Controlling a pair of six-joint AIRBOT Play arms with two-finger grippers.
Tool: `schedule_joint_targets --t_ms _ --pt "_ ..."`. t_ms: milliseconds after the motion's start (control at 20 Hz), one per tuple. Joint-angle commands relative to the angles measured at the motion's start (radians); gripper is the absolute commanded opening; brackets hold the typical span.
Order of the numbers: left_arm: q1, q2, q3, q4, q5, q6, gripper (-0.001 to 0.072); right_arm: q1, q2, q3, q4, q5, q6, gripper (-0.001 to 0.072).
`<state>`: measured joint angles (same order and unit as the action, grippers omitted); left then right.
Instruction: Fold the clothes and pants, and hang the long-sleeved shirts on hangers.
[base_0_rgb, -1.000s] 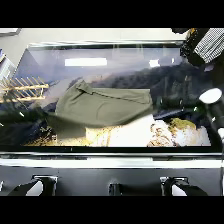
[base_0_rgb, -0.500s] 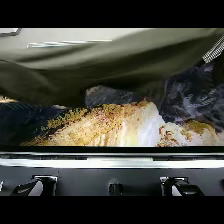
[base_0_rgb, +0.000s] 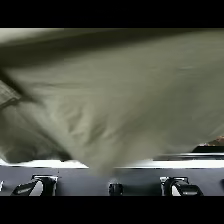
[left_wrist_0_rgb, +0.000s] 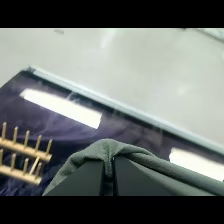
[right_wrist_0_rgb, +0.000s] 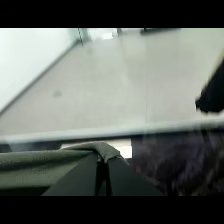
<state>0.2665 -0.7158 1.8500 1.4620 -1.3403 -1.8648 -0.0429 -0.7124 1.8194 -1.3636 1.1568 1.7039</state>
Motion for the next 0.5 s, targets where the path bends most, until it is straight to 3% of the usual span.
schedule_joint_targets --t_ms 0,100,200,450 --pt "0.000 -0.115 -0.028 -0.036 -0.055 0.107 0.0015 0.001 -0.155 0.002 -0.028 0.165 0.032 0.0034" --pt "-0.004 -0.235 -0.103 -0.102 -0.052 0.180 0.0015 0.001 -0.314 -0.008 -0.027 0.235 0.014 0.0034" --pt "-0.044 -0.378 -0.198 -0.112 -0.013 0.230 0.0015 0.001 -0.457 -0.046 -0.028 0.203 -0.010 0.0034" --pt "-0.192 -0.804 -0.293 -0.112 0.315 0.295 0.0015 0.001 -0.779 -0.134 -0.036 0.008 -0.041 0.0033"
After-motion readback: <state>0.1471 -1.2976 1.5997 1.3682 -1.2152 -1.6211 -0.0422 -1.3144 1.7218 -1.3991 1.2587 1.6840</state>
